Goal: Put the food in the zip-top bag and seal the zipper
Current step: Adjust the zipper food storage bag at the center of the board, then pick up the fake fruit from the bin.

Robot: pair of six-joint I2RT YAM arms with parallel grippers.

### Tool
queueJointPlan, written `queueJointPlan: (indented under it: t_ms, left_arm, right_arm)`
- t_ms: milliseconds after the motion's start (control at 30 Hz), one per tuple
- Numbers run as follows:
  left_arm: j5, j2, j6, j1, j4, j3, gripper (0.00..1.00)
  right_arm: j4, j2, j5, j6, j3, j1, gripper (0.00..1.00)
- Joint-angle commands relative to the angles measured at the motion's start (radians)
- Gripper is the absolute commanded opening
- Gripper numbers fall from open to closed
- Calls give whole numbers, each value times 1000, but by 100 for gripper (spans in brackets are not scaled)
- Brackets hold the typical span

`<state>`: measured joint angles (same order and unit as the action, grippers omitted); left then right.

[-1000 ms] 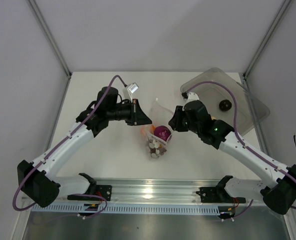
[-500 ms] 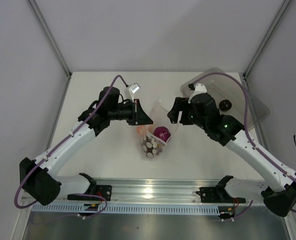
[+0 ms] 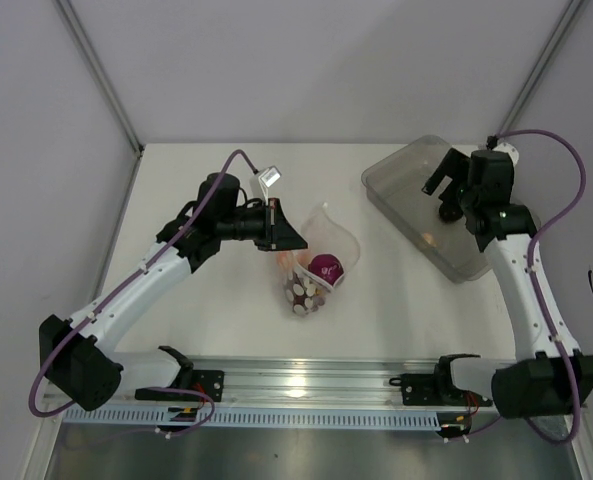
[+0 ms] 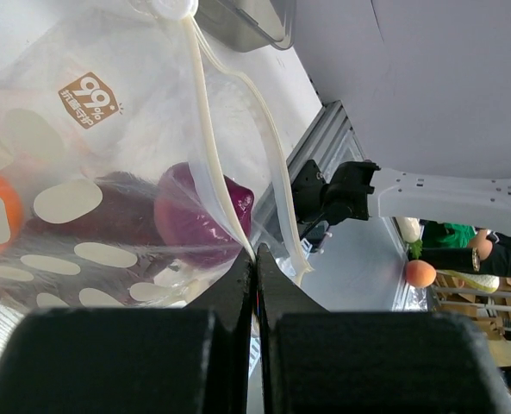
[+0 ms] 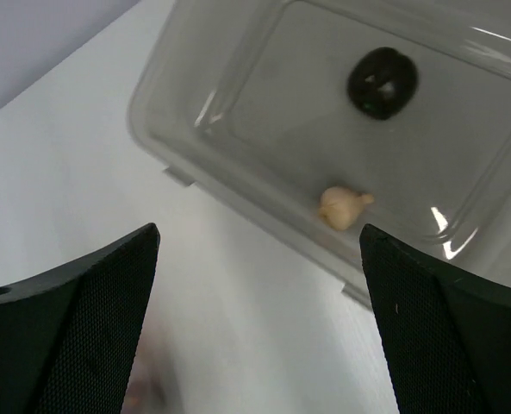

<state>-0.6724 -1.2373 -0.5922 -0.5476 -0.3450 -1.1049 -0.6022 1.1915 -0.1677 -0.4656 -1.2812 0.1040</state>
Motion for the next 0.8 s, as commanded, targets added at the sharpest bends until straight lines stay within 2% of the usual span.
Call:
queueJointPlan:
  t_ms: [0, 100, 300, 567, 767]
  left_arm:
    - [-50, -1, 8, -5, 67, 4, 1]
    - [-62, -1, 3, -3, 86, 17, 1]
    - [-85, -13, -9, -3, 122, 36, 1]
    - [-95, -25, -3, -3, 138, 43, 1]
    - [-111, -40, -31, -5, 182, 59, 1]
  right_arm:
    - [54, 98, 37, -16, 11, -122, 100]
    - [114, 181, 28, -33, 20, -190, 99]
    - [194, 379, -7, -87, -32, -248, 99]
    - [196, 647, -33, -117, -165, -265, 99]
    - [234, 740, -19, -125, -216, -267, 99]
